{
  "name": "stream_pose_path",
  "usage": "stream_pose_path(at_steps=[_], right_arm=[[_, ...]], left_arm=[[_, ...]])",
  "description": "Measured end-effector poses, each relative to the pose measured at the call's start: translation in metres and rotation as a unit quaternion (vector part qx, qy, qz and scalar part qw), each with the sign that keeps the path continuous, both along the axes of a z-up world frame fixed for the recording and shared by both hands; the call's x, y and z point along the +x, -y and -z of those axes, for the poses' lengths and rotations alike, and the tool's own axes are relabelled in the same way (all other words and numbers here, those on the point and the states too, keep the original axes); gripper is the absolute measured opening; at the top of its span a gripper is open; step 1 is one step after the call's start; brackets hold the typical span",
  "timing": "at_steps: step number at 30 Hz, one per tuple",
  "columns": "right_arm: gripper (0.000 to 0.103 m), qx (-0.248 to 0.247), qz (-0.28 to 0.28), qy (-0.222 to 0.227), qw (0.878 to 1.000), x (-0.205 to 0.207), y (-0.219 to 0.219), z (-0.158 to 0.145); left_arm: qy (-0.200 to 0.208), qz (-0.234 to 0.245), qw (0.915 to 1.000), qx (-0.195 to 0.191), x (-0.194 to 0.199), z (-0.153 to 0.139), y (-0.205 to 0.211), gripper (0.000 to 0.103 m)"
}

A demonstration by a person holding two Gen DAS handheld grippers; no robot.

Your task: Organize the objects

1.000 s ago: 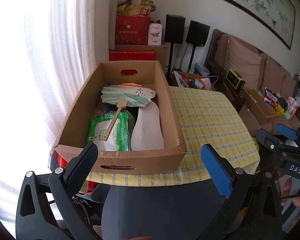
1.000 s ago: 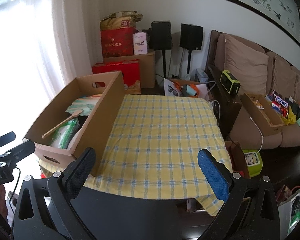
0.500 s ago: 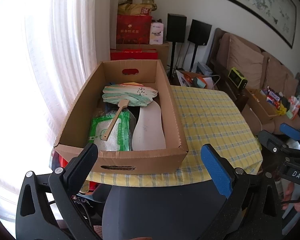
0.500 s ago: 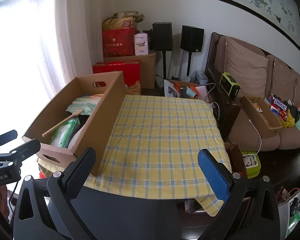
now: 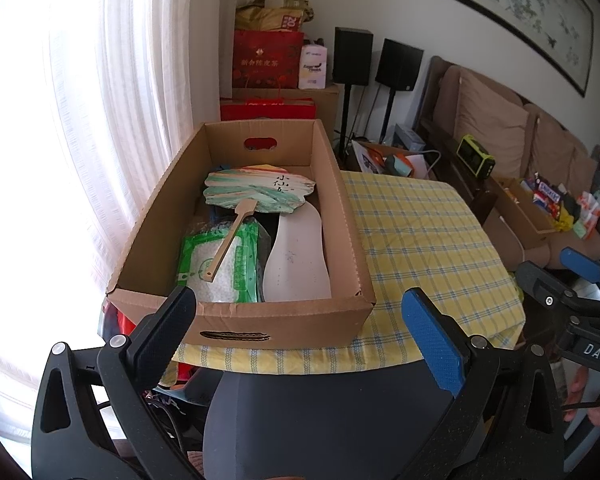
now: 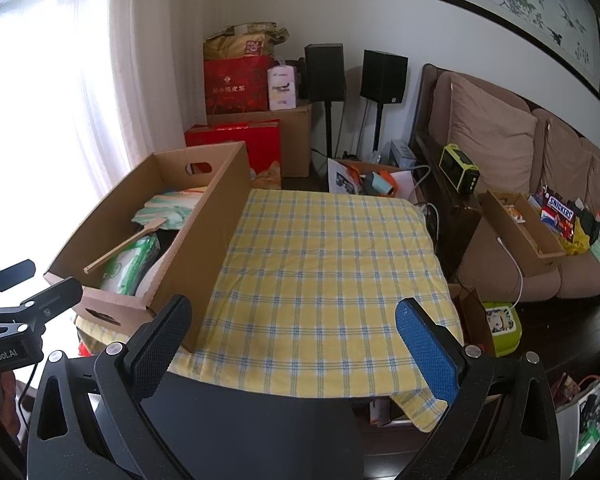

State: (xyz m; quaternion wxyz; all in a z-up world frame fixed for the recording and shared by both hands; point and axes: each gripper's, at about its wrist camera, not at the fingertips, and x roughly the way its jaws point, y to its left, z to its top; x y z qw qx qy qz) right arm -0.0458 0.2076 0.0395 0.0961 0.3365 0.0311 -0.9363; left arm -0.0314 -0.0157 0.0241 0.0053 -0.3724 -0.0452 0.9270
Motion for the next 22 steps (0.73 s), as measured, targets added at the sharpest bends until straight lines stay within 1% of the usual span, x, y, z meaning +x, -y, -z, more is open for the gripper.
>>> stream_pose_path(at_steps=[22], right_arm=[[0.103, 0.0, 0.0, 0.0, 1.0, 0.0004, 0.0003, 0.0002]], left_arm=[[-0.004, -0.003, 1.0, -0.006, -0.0009, 0.0011, -0.0001, 0.103]])
